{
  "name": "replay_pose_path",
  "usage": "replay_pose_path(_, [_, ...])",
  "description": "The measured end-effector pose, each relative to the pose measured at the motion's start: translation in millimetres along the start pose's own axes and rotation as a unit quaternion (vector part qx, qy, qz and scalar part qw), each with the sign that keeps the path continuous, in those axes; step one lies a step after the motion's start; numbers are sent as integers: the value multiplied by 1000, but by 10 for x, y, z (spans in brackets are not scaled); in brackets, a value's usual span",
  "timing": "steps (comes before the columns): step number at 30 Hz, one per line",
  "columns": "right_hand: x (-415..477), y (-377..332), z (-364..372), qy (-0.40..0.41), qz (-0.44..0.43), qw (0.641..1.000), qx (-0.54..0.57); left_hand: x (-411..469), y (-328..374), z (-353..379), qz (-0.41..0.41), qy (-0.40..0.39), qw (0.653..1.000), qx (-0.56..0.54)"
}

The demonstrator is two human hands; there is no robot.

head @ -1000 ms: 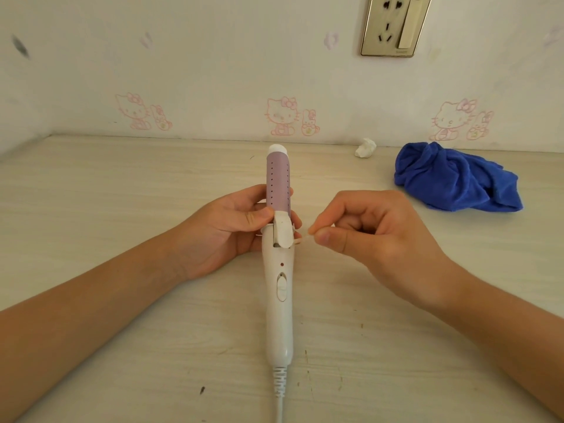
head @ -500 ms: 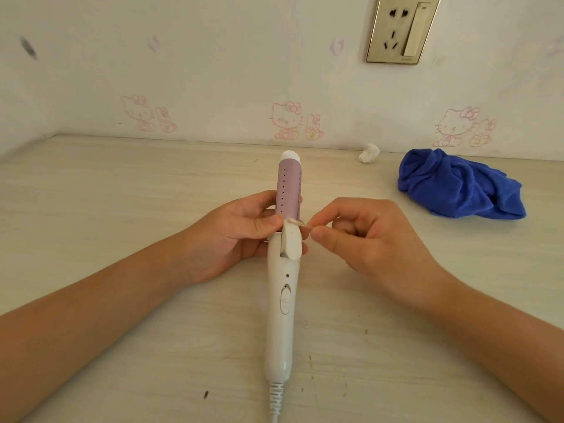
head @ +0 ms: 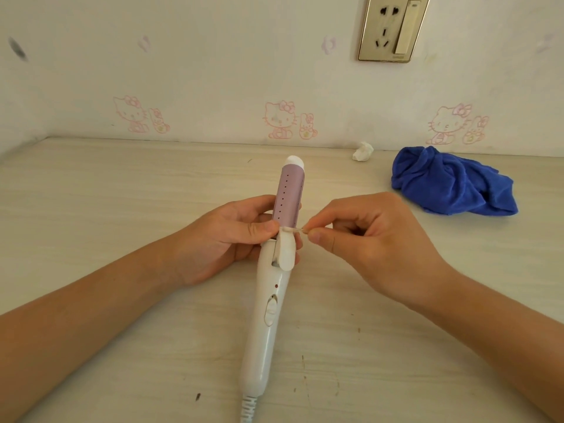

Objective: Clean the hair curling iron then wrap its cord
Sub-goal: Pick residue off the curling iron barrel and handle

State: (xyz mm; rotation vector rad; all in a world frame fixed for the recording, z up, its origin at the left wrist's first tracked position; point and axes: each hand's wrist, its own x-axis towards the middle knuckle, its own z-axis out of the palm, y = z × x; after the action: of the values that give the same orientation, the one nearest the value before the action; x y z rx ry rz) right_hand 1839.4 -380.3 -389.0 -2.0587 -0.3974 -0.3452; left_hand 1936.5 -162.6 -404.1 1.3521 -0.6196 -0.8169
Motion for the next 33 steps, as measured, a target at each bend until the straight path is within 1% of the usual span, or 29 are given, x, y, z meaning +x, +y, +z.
replay_pose_path(3, [-8,-16,6,-21,-17,999,17,2,-13,-1,-4,8,1000,17])
replay_pose_path(7, [7,8,-20,-18,4,1000,6,8,-10,2,-2,1,1000,28])
replay_pose_path(10, [-18,-26,-34,-60,-20,998,19,-3,-17,2,-3,18,1000,20])
replay_pose_path(14, [10,13,-73,-60,-7,998,1,-12,-13,26,5,10,1000,28])
replay_pose_path(18, [2,4,-97,-103,-6,995,2,-18,-17,38,3,6,999,44])
replay_pose_path(24, [10,28,-97,-103,2,995,4,-3,-20,41,2,4,998,61])
replay_pose_path(28, [38,64,-79,-79,17,997,13,-4,-18,33,4,2,997,79])
replay_pose_path(31, [15,50,-53,-89,6,996,15,3,-35,30,6,-5,998,70])
replay_pose_path(33, [29,85,-69,-71,9,997,14,11,-37,22,8,-7,997,73])
